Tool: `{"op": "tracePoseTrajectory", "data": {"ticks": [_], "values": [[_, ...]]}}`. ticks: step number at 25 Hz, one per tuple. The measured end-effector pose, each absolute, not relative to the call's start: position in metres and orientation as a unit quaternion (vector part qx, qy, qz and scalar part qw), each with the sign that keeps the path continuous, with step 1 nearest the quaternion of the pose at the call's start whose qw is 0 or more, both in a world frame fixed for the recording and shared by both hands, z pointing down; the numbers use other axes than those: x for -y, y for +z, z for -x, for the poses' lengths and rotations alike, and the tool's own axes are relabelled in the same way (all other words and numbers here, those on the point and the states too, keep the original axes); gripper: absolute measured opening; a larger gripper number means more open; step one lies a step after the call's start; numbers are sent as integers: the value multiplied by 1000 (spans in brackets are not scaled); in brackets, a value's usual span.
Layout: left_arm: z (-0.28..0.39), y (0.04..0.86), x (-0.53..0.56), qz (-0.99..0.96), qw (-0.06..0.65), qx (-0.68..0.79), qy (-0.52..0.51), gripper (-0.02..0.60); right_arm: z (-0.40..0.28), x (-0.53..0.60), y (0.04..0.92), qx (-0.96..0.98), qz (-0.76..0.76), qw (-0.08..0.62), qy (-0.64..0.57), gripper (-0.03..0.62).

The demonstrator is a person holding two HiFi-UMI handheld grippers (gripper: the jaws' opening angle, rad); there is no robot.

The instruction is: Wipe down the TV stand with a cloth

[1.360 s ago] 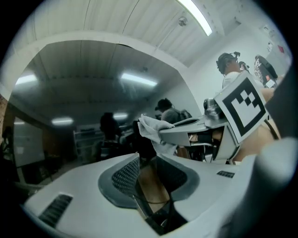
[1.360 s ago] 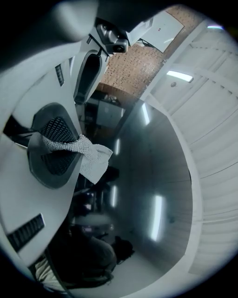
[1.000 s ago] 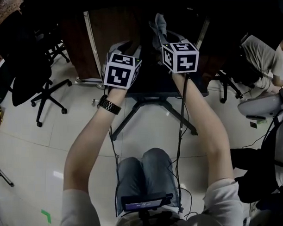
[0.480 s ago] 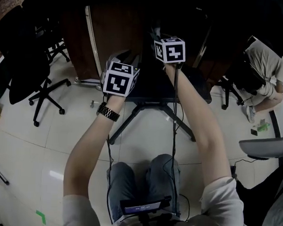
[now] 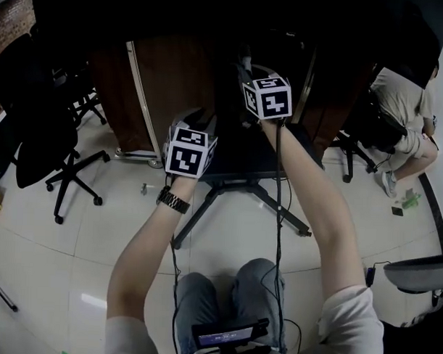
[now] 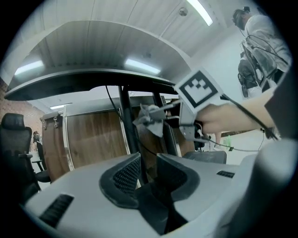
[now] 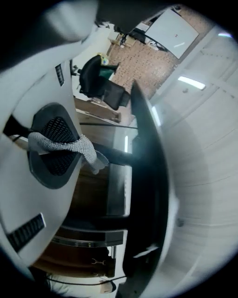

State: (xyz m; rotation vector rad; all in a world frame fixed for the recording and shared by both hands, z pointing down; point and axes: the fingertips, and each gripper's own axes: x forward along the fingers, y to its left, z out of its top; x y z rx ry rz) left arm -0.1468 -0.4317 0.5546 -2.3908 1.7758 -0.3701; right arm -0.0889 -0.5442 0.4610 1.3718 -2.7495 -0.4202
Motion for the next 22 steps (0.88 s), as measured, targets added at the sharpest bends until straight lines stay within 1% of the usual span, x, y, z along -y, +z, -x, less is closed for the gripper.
{"op": "tracePoseTrajectory", "data": {"ticks": [2,3,4,8,10,12,15,17,19,22], "values": [[143,555,433,796,73,-588,-125,126,91,540,419,892,-430,-37,-138,23],[139,558,432,797,73,-586,-128,126,94,541,420,896,-425,-40,-127,23],[136,562,429,798,73,-584,-131,126,99,544,435,900,-421,-22,-112,23],[137,574,419,801,67,-578,-139,122,122,551,553,911,-395,109,-52,25],[139,581,415,800,67,-578,-149,110,113,548,584,912,-385,139,-41,25],[143,586,414,797,67,-582,-150,110,86,554,564,903,-408,121,-62,23],[140,588,411,806,53,-575,-128,110,17,564,474,864,-484,28,-135,23],[139,586,406,813,45,-570,-108,112,-25,565,429,840,-515,-9,-170,25],[142,585,405,814,47,-569,-104,111,-51,573,425,830,-533,-9,-165,25],[144,587,401,813,51,-571,-103,112,-68,584,482,830,-545,23,-119,23]]}}
